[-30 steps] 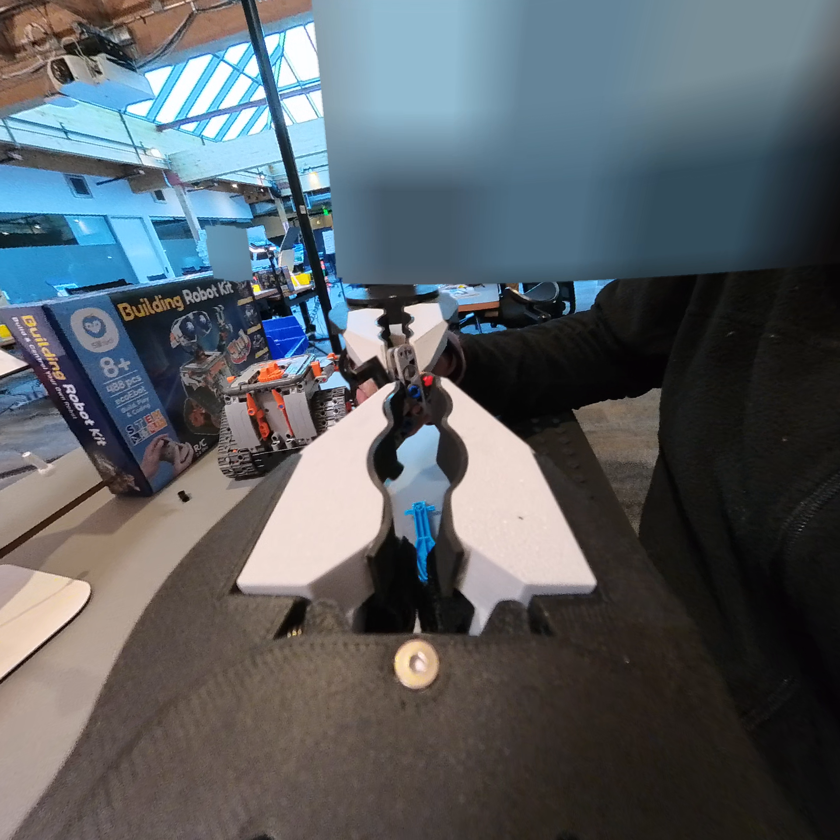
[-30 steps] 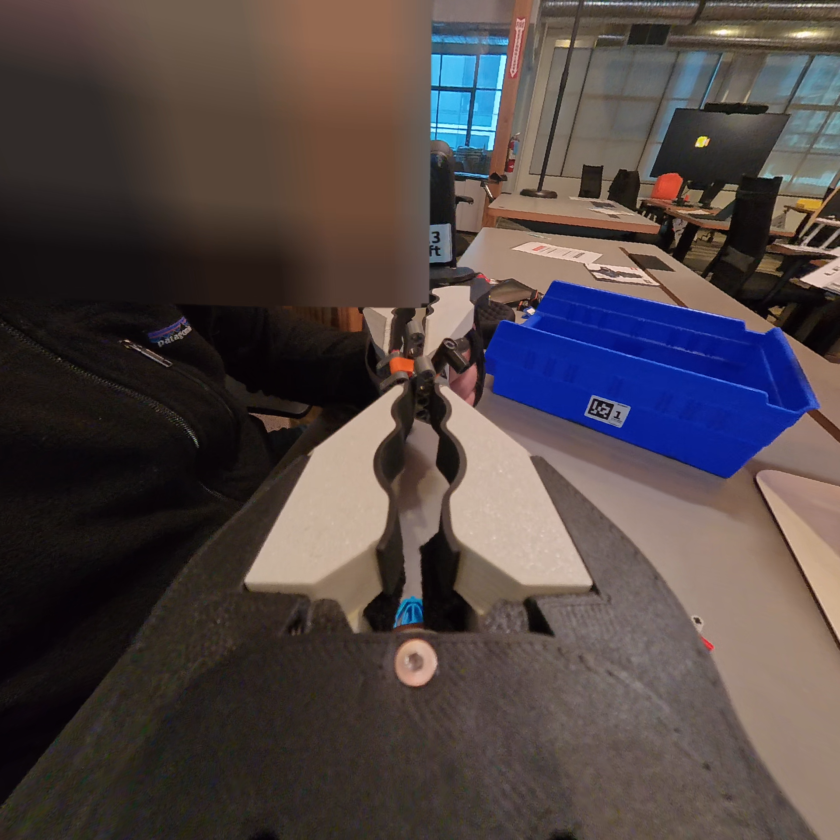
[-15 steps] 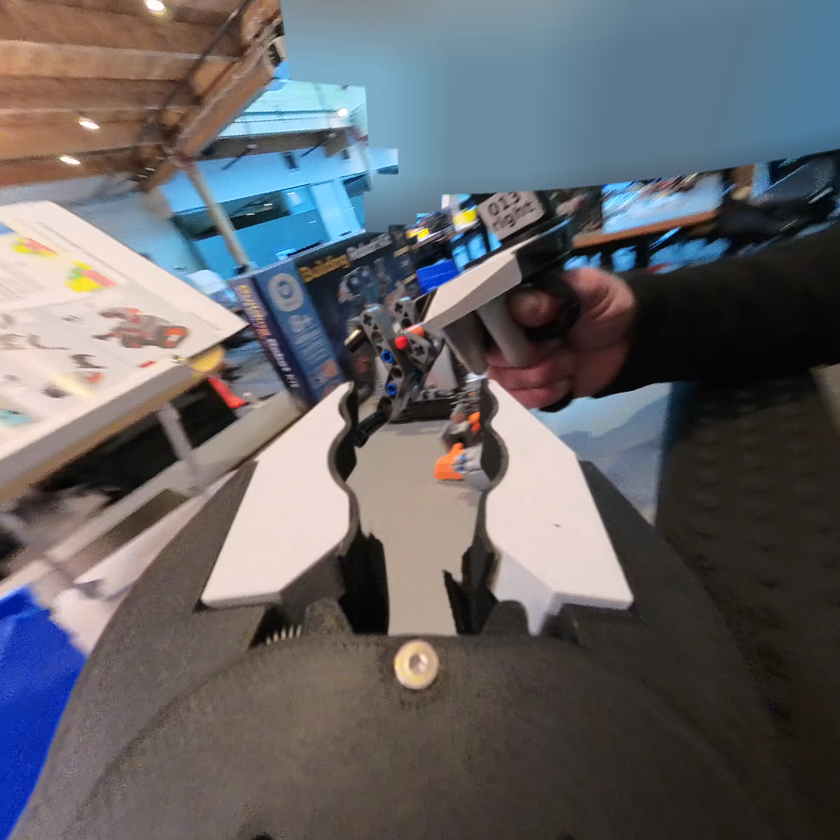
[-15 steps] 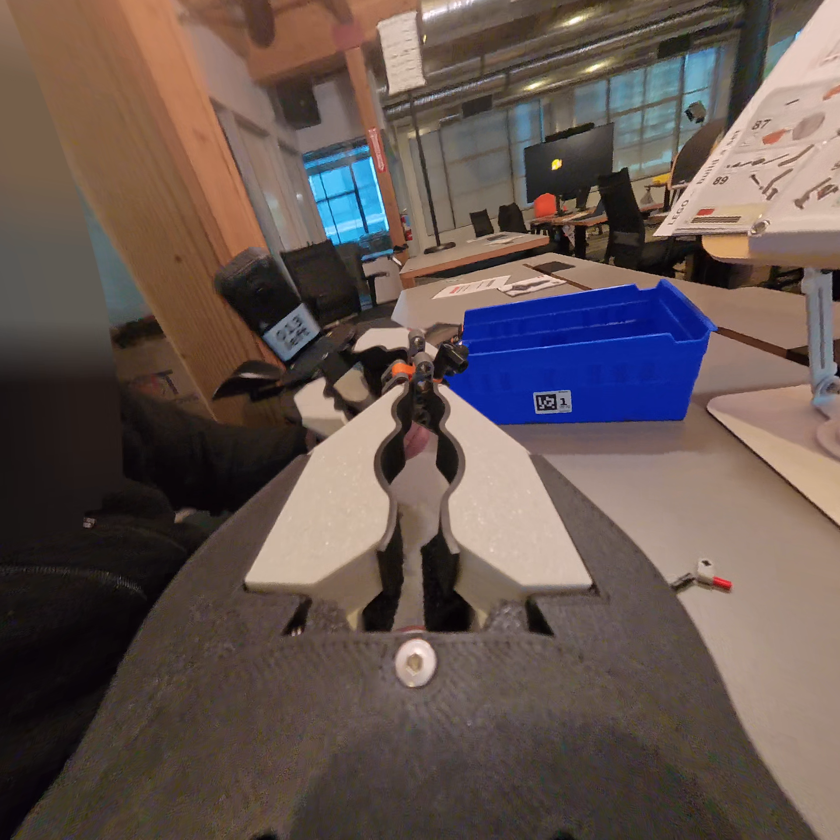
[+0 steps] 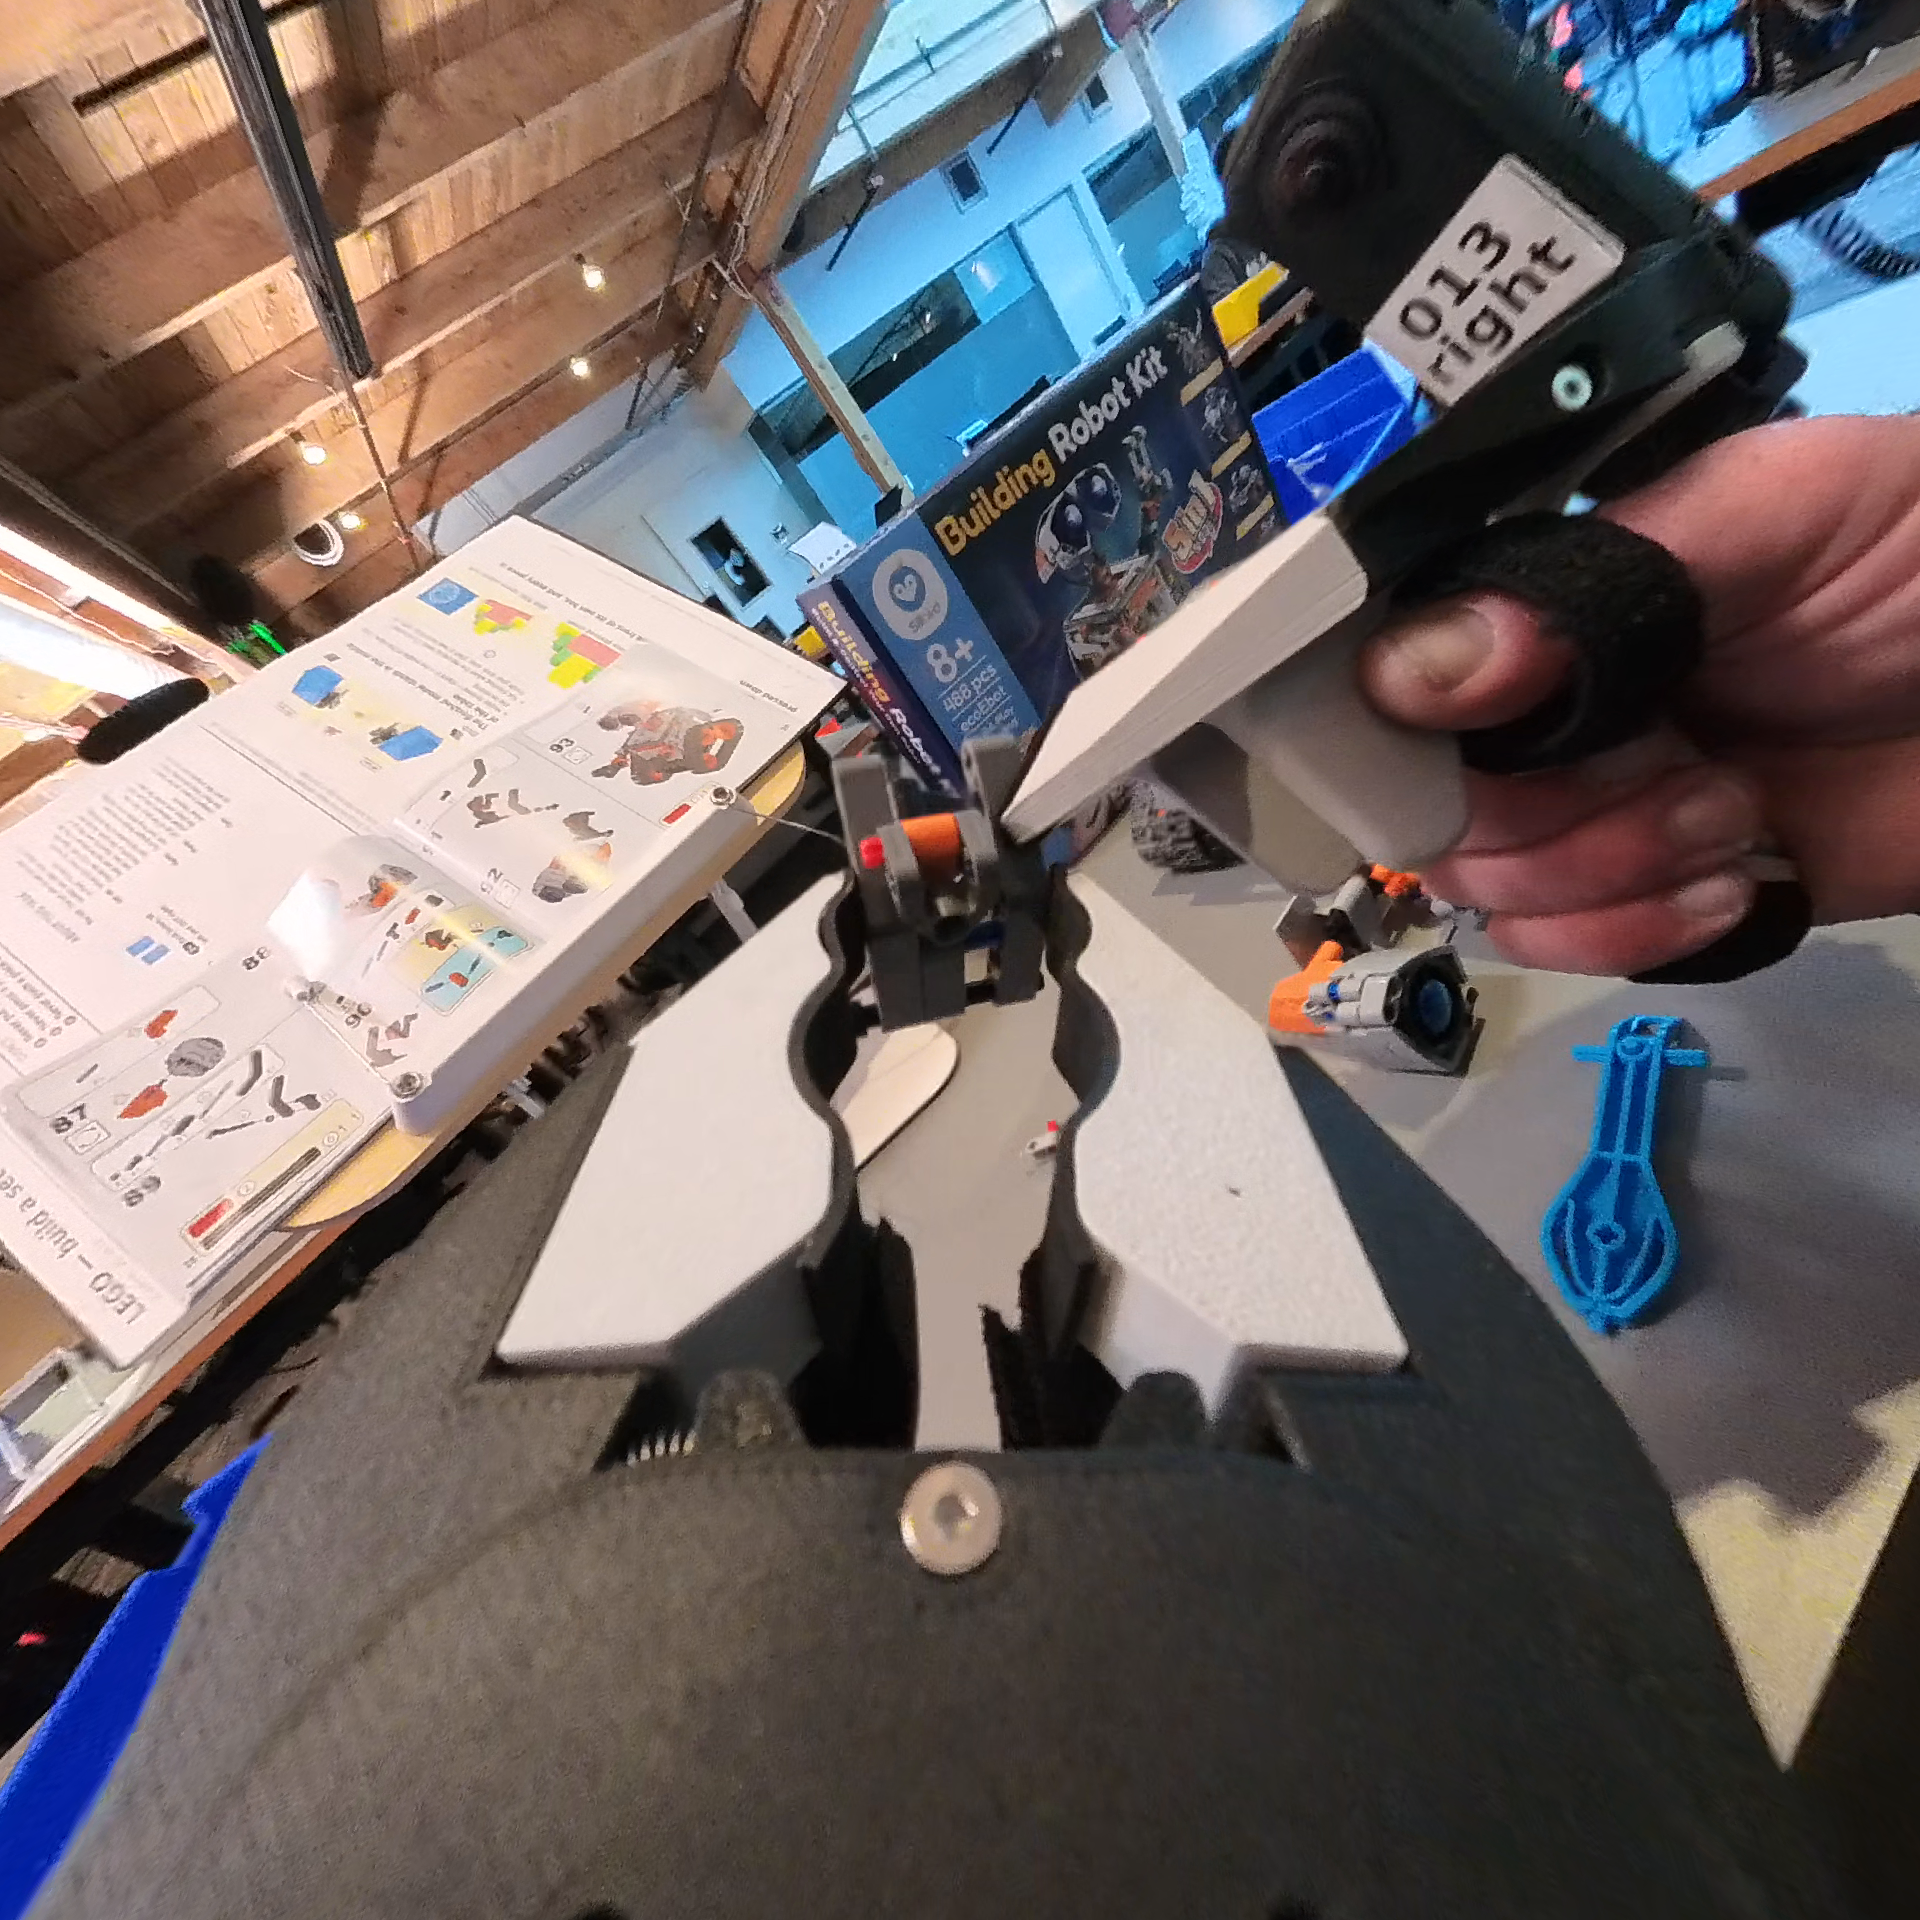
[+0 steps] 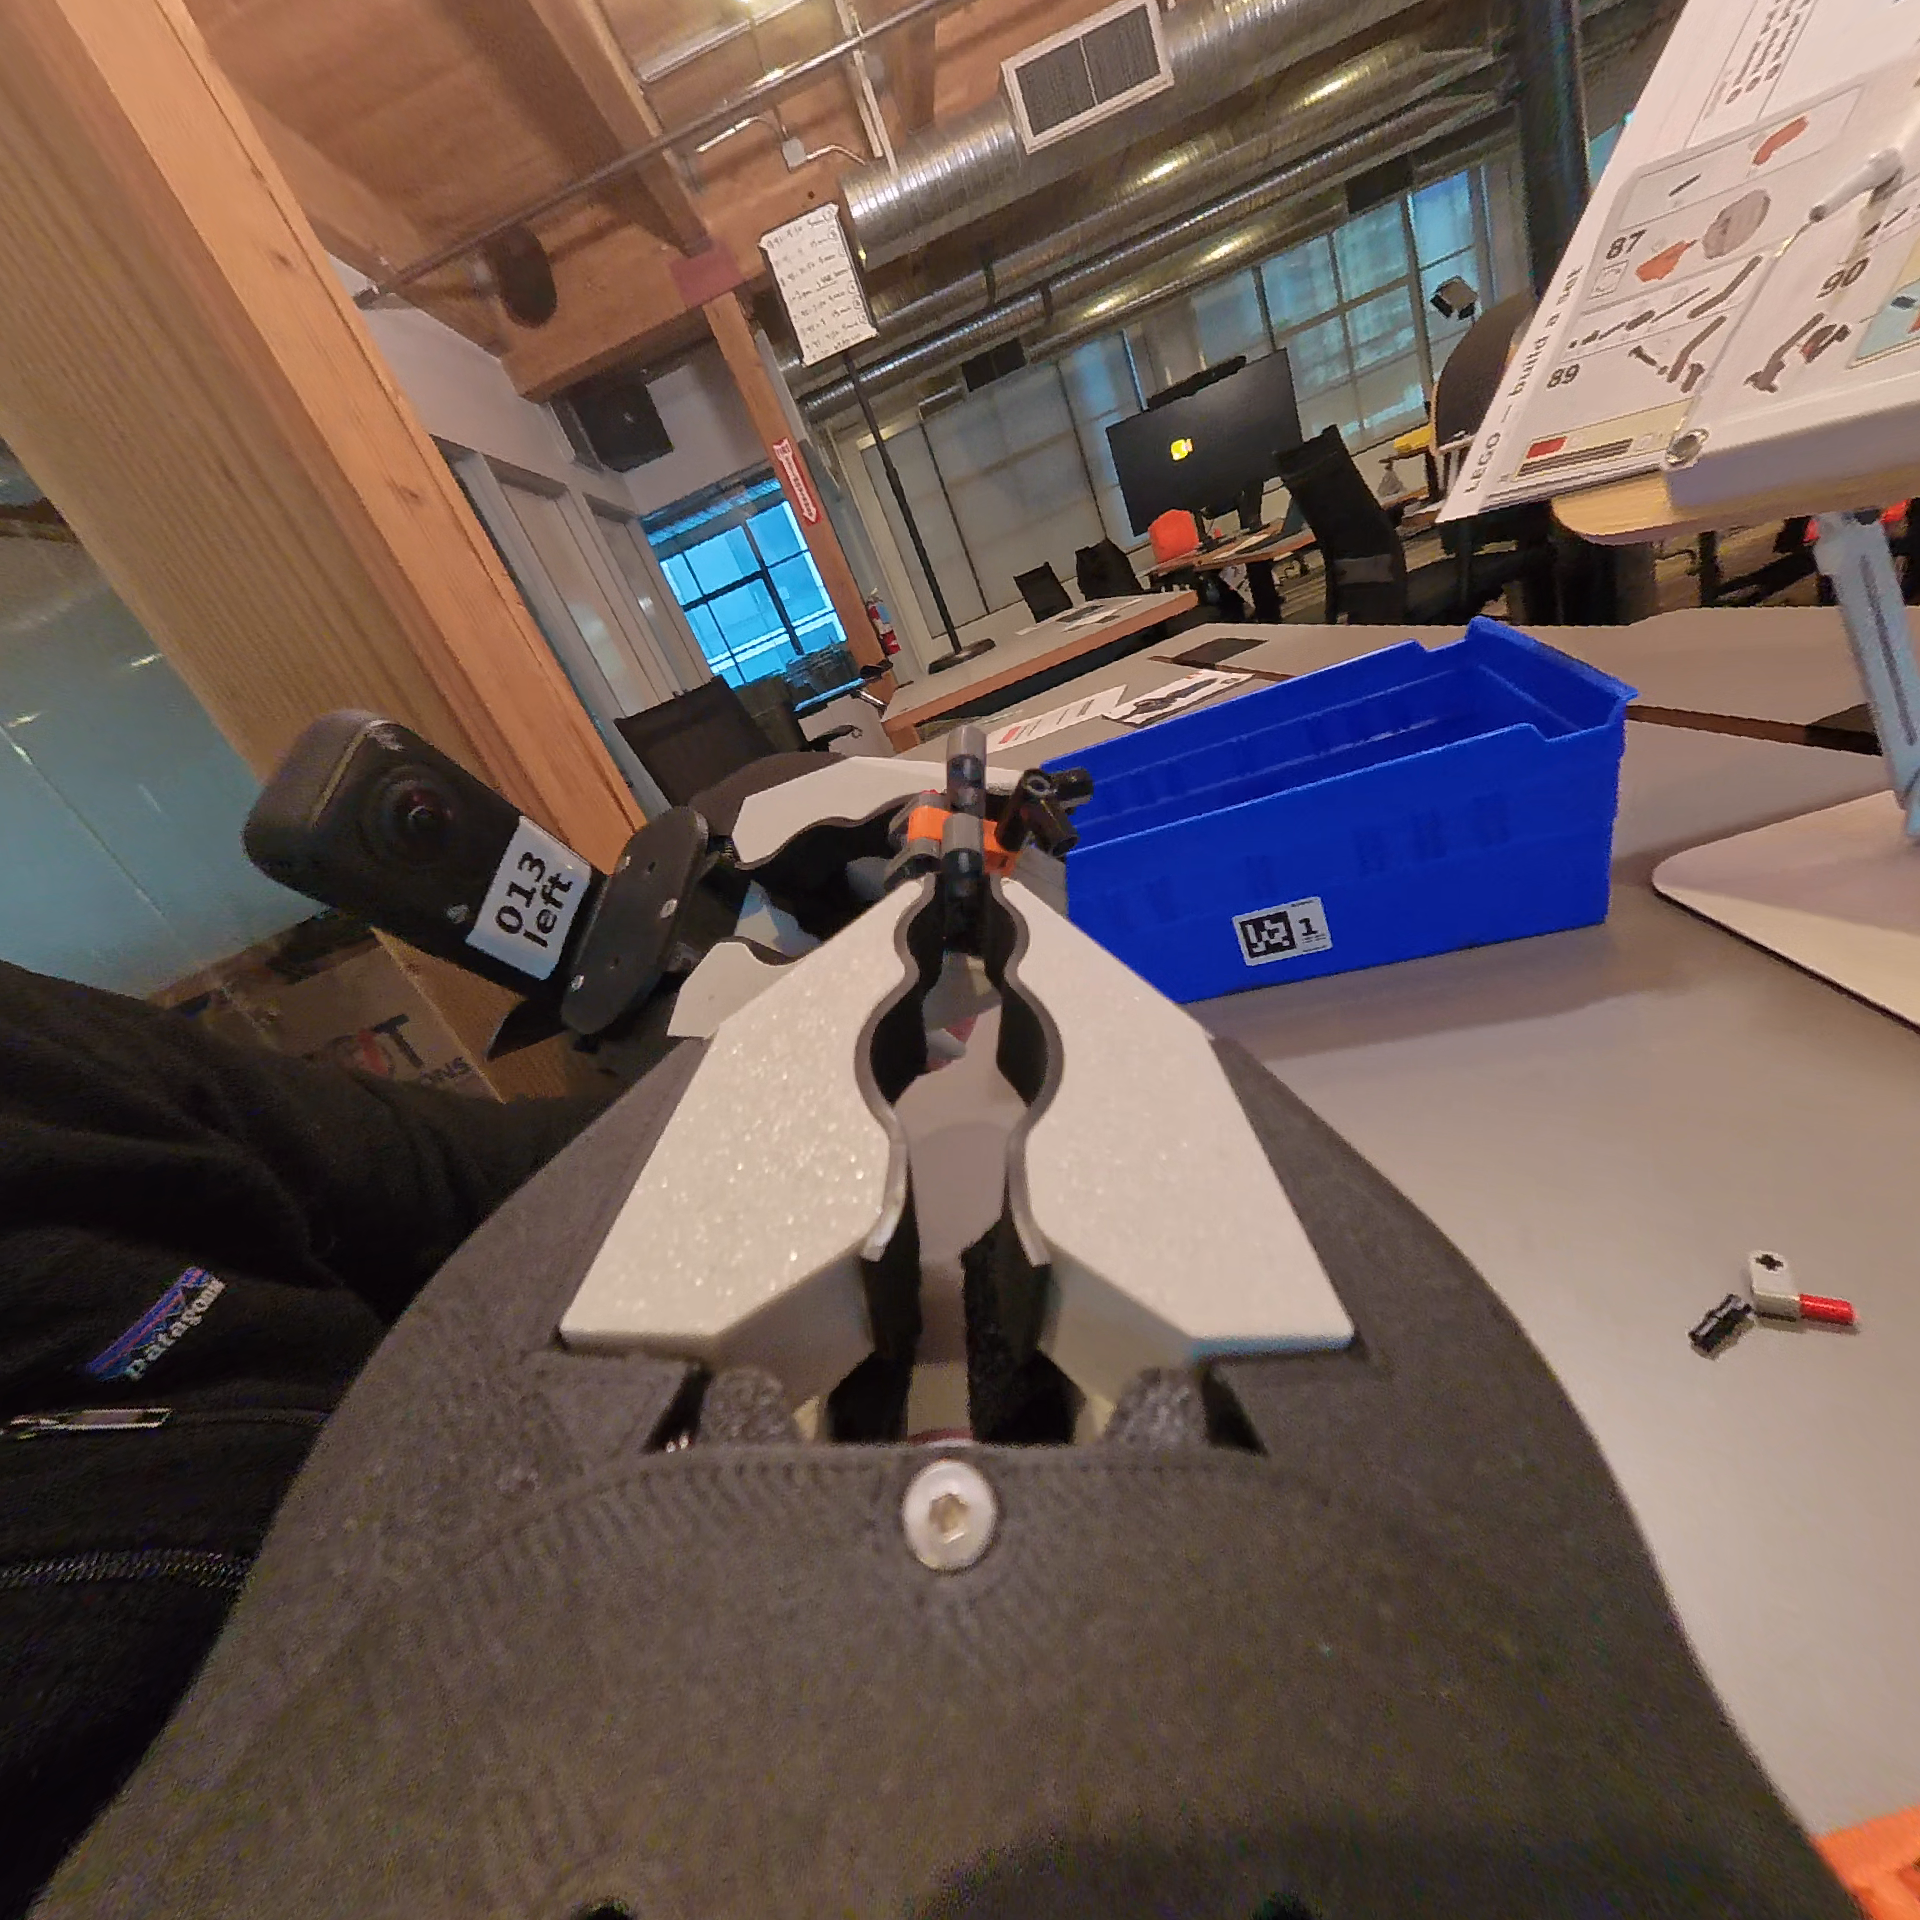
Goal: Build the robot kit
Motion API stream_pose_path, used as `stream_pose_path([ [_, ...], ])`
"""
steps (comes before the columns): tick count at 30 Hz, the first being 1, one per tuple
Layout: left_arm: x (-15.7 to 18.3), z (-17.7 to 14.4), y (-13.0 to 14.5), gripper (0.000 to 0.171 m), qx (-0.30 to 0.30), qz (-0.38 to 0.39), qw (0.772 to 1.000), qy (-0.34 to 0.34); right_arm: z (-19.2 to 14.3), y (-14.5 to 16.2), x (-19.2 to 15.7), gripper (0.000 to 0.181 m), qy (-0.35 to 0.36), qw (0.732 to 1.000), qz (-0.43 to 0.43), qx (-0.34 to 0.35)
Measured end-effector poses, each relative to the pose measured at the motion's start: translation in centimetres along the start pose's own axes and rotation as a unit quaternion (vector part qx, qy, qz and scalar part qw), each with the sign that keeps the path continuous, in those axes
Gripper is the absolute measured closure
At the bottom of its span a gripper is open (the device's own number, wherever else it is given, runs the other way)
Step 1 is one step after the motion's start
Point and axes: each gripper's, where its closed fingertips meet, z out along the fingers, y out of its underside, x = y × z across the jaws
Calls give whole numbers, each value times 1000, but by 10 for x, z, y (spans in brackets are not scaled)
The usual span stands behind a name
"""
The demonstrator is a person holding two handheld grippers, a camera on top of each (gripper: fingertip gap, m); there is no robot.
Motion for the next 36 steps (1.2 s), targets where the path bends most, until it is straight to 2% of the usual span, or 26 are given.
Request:
stream_pose_path([
  [13, -2, 4, 8, 140, -34, 70, 997, -18, 3, 4, 8, 176, 30, 999, -4, -28],
  [16, -1, 8, 19, 139, -49, 46, 997, 23, 3, 14, 19, 175, 41, 995, -33, -82],
  [17, 2, 10, 28, 138, -76, 46, 995, 41, 0, 20, 23, 164, 48, 991, -57, -114],
  [19, 8, 10, 42, 139, -116, 27, 989, 86, -10, 17, 23, 158, 51, 981, -126, -140],
  [20, 9, 8, 43, 138, -116, 7, 987, 108, -13, 14, 21, 152, 54, 973, -165, -155],
  [22, 26, 2, 51, 138, -144, -14, 970, 194, -17, 23, 33, 142, 92, 923, -291, -234],
  [23, 25, 3, 54, 138, -154, -5, 969, 196, -15, 33, 33, 140, 83, 899, -332, -273],
  [25, 48, -5, 71, 138, -213, 10, 937, 276, -12, 54, 34, 137, 60, 858, -390, -330],
  [27, 63, -7, 80, 138, -230, 32, 923, 307, -13, 74, 41, 133, 45, 823, -420, -379],
  [28, 73, -12, 84, 138, -239, 28, 910, 336, -13, 85, 39, 135, 22, 817, -417, -397],
  [29, 76, -12, 87, 138, -242, 27, 907, 343, -15, 94, 37, 145, 3, 813, -408, -414],
  [30, 77, -12, 92, 138, -249, 26, 905, 344, -16, 100, 39, 148, -2, 809, -406, -425],
  [36, 99, -18, 102, 138, -250, -30, 871, 423, -30, 130, 49, 148, -28, 795, -368, -481],
])
